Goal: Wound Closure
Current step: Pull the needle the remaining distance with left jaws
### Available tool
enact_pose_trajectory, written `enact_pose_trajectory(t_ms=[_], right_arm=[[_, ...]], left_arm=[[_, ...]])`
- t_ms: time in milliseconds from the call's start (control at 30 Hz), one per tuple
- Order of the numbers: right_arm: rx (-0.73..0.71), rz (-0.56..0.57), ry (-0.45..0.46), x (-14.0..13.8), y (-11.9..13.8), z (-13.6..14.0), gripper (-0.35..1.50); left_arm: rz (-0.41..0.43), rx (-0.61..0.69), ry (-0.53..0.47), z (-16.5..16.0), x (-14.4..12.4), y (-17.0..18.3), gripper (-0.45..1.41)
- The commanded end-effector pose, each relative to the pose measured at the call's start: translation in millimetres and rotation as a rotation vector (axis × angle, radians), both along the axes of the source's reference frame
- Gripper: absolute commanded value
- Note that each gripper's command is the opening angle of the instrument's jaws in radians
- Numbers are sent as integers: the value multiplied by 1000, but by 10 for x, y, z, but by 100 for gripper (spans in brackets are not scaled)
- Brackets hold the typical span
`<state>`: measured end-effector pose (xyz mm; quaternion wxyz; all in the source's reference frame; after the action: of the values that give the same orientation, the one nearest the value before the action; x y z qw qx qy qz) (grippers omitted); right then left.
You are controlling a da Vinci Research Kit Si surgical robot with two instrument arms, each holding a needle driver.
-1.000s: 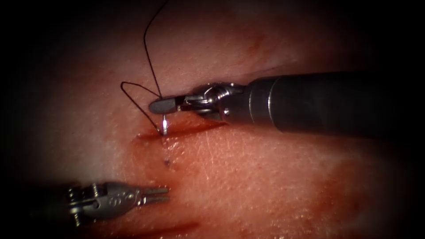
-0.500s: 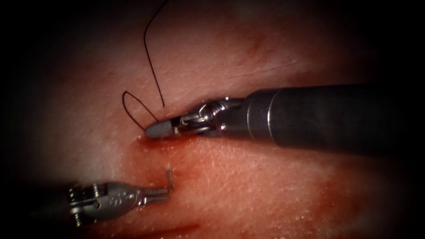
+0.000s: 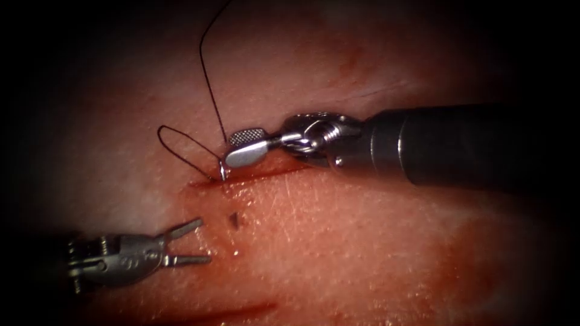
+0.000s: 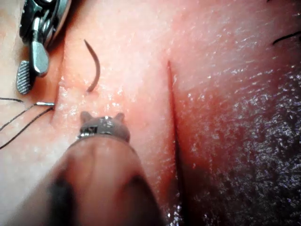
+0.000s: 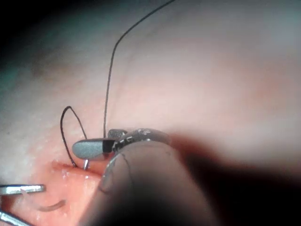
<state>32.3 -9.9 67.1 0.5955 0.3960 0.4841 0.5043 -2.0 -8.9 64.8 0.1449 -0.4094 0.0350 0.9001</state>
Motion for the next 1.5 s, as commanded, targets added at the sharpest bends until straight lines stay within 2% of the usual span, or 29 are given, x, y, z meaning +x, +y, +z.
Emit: enact_pose_trajectory(t_ms=[33,133,267,433,533,633,667,733,800,833,1000,1100,1200,1400,1500], right_arm=[[-8,6,-11,-4,7,8,103],[-27,26,-32,-18,11,10,103],[-43,58,-55,-31,22,5,103],[-36,107,-71,-41,28,-1,93],[-35,135,-71,-47,29,-2,93],[-42,150,-58,-53,32,-1,111],[-42,149,-58,-56,32,-1,111],[-42,147,-57,-59,31,-1,105],[-43,149,-57,-61,29,-2,74],[-44,150,-60,-62,27,-3,63],[-39,163,-69,-62,20,-8,17],[-29,166,-69,-60,15,-11,9],[-29,164,-70,-59,10,-16,4],[-12,163,-67,-57,1,-24,4],[-6,160,-62,-56,-1,-25,4]], left_arm=[[3,-7,-3,5,-8,2,52],[10,-14,-9,7,-27,7,61],[19,-18,-28,12,-47,10,61],[27,-24,-40,13,-60,11,57],[25,-24,-45,14,-65,13,52],[23,-27,-53,15,-69,14,46],[22,-27,-53,16,-71,15,39],[24,-27,-60,17,-72,16,17],[30,-32,-65,19,-71,17,-28],[25,-30,-70,19,-70,18,-45],[-31,54,-114,17,-64,23,-45],[-66,119,-162,11,-62,27,-45],[-123,198,-251,4,-61,30,-45],[-195,416,-385,-11,-62,33,-45],[-205,532,-462,-20,-60,34,-45]])
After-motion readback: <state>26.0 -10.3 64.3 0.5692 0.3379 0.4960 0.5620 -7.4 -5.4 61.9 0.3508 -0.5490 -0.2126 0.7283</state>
